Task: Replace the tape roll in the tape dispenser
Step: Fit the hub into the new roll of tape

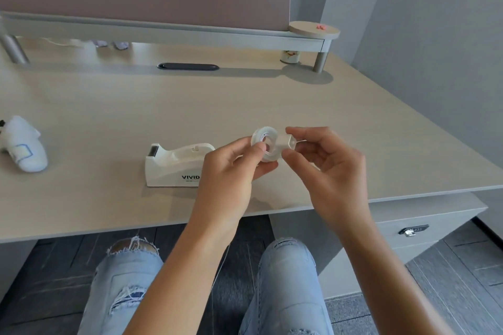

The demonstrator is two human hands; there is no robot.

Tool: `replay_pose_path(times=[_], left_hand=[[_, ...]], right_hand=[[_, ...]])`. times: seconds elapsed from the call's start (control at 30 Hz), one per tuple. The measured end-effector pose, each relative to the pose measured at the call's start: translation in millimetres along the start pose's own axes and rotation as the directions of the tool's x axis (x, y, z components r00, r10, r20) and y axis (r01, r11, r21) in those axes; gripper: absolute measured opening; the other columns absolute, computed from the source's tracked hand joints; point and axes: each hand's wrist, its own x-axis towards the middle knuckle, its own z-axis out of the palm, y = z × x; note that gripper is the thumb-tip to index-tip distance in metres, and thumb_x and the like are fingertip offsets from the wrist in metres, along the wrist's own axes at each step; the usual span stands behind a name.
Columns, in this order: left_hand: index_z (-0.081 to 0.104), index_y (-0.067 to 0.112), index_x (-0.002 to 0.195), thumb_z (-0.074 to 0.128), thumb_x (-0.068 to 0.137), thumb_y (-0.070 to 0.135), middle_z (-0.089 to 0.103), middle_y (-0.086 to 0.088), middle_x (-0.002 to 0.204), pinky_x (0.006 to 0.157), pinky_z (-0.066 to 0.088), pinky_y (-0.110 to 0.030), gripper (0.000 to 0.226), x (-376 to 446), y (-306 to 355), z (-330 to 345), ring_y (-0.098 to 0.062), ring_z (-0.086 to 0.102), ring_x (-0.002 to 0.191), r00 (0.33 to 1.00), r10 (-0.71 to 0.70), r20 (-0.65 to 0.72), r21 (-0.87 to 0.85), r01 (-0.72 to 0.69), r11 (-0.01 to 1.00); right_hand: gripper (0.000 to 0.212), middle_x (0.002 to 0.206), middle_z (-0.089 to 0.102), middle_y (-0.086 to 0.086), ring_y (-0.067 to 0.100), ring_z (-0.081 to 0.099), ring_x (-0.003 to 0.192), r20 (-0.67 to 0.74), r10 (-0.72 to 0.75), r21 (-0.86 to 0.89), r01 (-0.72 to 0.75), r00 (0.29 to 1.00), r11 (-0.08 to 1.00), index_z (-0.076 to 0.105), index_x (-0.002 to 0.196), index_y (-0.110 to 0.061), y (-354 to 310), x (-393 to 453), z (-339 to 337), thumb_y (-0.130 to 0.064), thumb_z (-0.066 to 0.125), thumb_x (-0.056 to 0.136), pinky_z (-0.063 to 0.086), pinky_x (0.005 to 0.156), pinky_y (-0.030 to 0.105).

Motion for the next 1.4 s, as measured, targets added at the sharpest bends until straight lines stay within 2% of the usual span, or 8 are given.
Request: replay_pose_path(times=[0.1,0.47,0.6,0.77,1.07,1.27,1.33,1.4], left_hand=[[0.081,0.005,0.110,0.062,0.101,0.012,0.083,-0.010,0.106,0.104,0.058,-0.042,0.021,-1,-2,-2,-0.017,0.078,0.099,1.000,0.018,0.006,-0.014,-0.018,1.000],[0.080,0.003,0.108,0.062,0.101,0.011,0.083,-0.013,0.104,0.101,0.059,-0.046,0.021,-2,-6,-7,-0.028,0.076,0.105,0.999,0.033,0.012,-0.035,-0.032,0.999],[0.081,0.005,0.108,0.063,0.101,0.012,0.083,-0.010,0.103,0.100,0.060,-0.044,0.020,-2,-5,-8,-0.020,0.077,0.098,0.999,0.035,0.005,-0.004,-0.035,0.999],[0.083,0.010,0.107,0.064,0.101,0.011,0.084,-0.007,0.100,0.099,0.060,-0.041,0.020,-1,-6,-5,-0.018,0.078,0.096,0.999,0.041,-0.019,0.040,-0.040,0.998],[0.084,0.011,0.102,0.063,0.101,0.007,0.084,-0.007,0.094,0.100,0.060,-0.041,0.022,-1,-6,-5,-0.013,0.078,0.089,0.998,0.011,-0.054,0.028,-0.009,1.000],[0.082,0.003,0.100,0.063,0.100,0.007,0.083,-0.013,0.104,0.104,0.058,-0.043,0.020,-7,-8,-5,-0.017,0.078,0.098,0.999,-0.037,-0.039,-0.057,0.035,0.998],[0.082,0.004,0.098,0.063,0.099,0.008,0.083,-0.014,0.103,0.104,0.057,-0.045,0.020,-8,-8,-4,-0.021,0.077,0.099,0.998,-0.052,-0.026,-0.075,0.050,0.996],[0.084,0.006,0.093,0.063,0.098,0.006,0.083,-0.014,0.100,0.103,0.058,-0.047,0.021,-8,-6,-5,-0.023,0.076,0.097,0.998,-0.056,-0.024,-0.079,0.054,0.995]], right_hand=[[0.030,0.102,0.074,0.004,0.014,0.071,0.084,0.017,-0.059,-0.058,0.059,0.998,0.997,0.077,0.112,-0.017,0,0,2,0.001,0.079,0.088,0.058,0.083,0.023],[0.027,0.102,0.075,0.000,0.014,0.070,0.091,0.074,-0.225,-0.289,0.237,0.972,0.928,0.081,0.115,-0.012,-4,0,6,-0.009,0.084,0.088,0.056,0.080,0.029],[0.028,0.100,0.074,0.001,0.015,0.069,0.089,0.090,-0.237,-0.325,0.254,0.967,0.911,0.081,0.116,-0.012,-3,4,5,-0.009,0.083,0.088,0.056,0.080,0.031],[0.028,0.101,0.073,0.003,-0.009,0.062,0.090,0.105,-0.320,-0.426,0.333,0.942,0.841,0.080,0.115,-0.007,1,4,5,-0.003,0.083,0.087,0.047,0.084,0.008],[0.030,0.102,0.073,0.007,-0.002,0.063,0.089,0.149,-0.385,-0.443,0.409,0.911,0.798,0.080,0.116,-0.005,5,5,9,0.001,0.082,0.087,0.049,0.084,0.009],[0.036,0.101,0.076,0.002,0.015,0.075,0.089,0.090,-0.252,-0.275,0.267,0.964,0.924,0.076,0.122,-0.009,5,0,8,-0.007,0.084,0.087,0.061,0.084,0.029],[0.031,0.098,0.076,0.001,0.019,0.076,0.088,0.058,-0.173,-0.181,0.181,0.983,0.967,0.078,0.115,-0.010,4,0,6,-0.008,0.085,0.085,0.062,0.083,0.036],[0.024,0.098,0.074,0.001,0.021,0.074,0.088,0.073,-0.178,-0.210,0.190,0.981,0.959,0.080,0.109,-0.010,3,0,4,-0.010,0.086,0.085,0.062,0.082,0.038]])
